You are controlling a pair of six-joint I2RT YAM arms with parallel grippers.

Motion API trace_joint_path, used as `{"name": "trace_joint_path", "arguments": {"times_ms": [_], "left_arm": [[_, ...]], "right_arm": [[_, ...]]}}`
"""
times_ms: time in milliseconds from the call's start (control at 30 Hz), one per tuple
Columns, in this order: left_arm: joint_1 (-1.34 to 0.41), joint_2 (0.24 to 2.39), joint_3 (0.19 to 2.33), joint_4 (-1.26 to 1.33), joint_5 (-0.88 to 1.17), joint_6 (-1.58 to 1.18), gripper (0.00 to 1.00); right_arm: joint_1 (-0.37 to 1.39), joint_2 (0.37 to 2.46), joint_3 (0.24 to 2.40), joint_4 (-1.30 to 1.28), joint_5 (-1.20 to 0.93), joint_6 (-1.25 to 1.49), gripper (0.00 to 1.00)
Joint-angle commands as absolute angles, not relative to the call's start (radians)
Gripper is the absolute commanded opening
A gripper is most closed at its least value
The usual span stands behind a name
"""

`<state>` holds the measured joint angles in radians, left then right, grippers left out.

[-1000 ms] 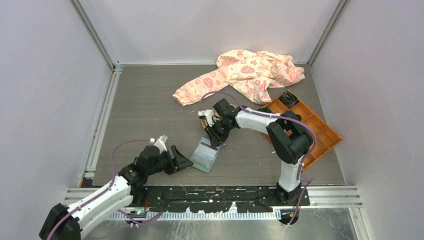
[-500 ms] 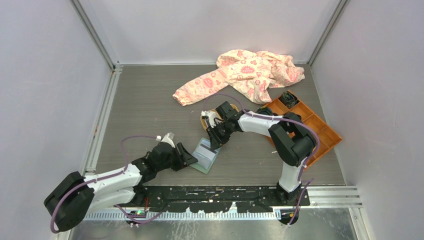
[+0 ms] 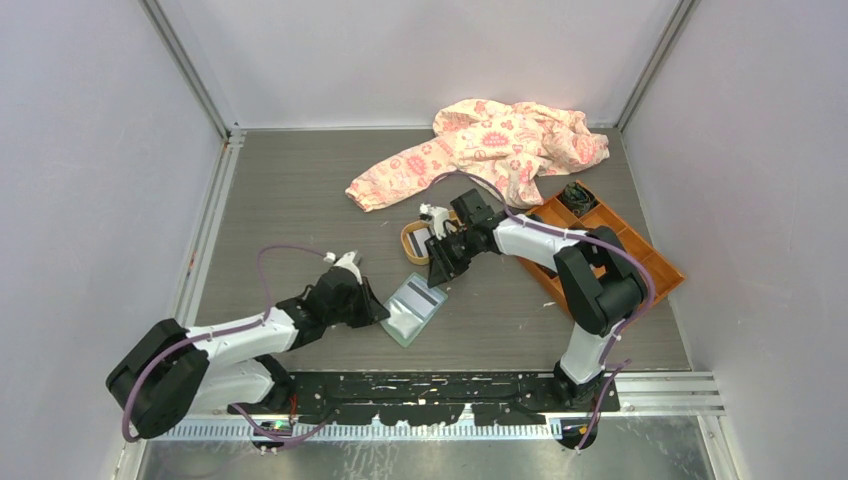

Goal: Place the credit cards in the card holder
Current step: Turn over the card slot in the card holder.

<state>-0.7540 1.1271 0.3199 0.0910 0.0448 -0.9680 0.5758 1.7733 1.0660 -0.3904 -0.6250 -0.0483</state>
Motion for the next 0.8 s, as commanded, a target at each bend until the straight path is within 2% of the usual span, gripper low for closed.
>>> {"name": "trace_joint_path", "arguments": {"times_ms": [0, 267, 767], "left_arm": [[-0.71, 1.17, 0.362, 0.104, 0.096, -0.786, 0.0], [-0.684, 1.239, 0.42, 0.119, 0.136, -0.63, 0.0], [-0.667, 1.298, 0.439, 0.151, 0.184, -0.602, 0.0]], "right_arm": [[0.56, 1.707, 1.066, -0.36, -0.712, -0.043, 0.37], [0.56, 1.79, 1.076, -0.371, -0.753, -0.025, 0.37], [0.56, 1.862, 1.124, -0.449, -0.67, -0.039, 0.39]]}}
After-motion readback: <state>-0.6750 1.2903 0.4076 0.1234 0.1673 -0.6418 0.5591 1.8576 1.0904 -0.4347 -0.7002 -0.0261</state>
